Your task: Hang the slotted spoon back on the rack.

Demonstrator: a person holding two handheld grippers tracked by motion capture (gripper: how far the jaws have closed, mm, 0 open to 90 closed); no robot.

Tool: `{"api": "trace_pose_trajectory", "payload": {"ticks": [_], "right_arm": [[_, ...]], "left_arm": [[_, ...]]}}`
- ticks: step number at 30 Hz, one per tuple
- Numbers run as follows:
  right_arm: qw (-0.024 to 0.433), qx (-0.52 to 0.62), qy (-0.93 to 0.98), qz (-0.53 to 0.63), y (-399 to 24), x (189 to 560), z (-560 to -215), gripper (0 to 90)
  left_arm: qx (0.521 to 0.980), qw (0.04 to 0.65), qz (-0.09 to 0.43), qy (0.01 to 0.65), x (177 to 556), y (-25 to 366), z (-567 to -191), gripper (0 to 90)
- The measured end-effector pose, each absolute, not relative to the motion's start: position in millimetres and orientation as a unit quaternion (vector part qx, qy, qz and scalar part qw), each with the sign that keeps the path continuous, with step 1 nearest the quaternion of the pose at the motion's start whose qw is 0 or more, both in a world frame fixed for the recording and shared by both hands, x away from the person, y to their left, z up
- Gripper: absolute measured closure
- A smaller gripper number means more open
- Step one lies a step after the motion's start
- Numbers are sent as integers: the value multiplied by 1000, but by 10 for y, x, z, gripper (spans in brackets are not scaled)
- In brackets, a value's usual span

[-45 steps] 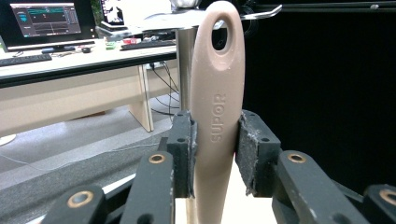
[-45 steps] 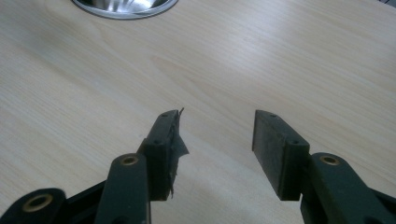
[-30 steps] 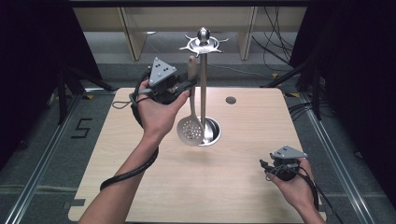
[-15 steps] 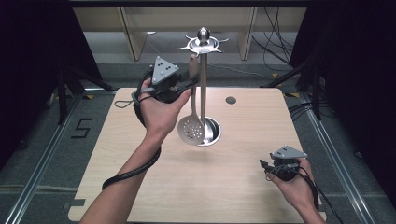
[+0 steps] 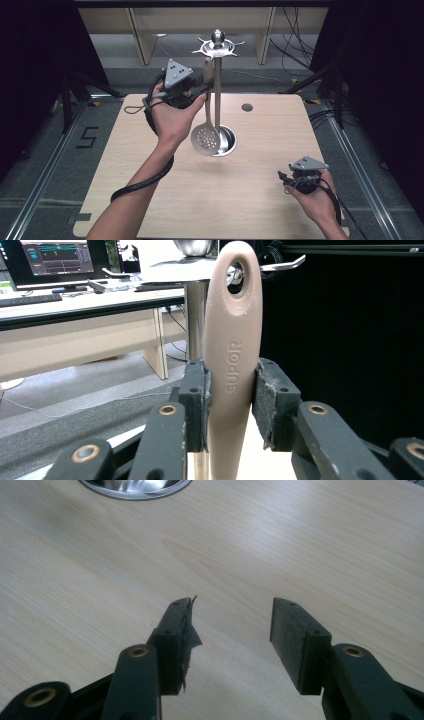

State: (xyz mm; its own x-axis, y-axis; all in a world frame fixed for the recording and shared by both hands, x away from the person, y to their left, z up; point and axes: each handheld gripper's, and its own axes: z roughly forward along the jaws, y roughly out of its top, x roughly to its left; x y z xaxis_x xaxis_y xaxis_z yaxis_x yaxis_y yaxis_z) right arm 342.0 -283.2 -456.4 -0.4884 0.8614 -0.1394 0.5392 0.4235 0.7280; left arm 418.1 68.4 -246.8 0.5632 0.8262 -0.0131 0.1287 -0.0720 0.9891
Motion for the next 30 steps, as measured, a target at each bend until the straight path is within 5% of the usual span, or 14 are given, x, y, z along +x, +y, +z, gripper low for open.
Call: {"api": "trace_pose_trajectory", "payload": {"ticks": [30], "right_arm": [[249,443,801,315,-2822,3415,-4563,518]], "left_arm": [[676,569,294,365,4285,621,-2460,679]]}}
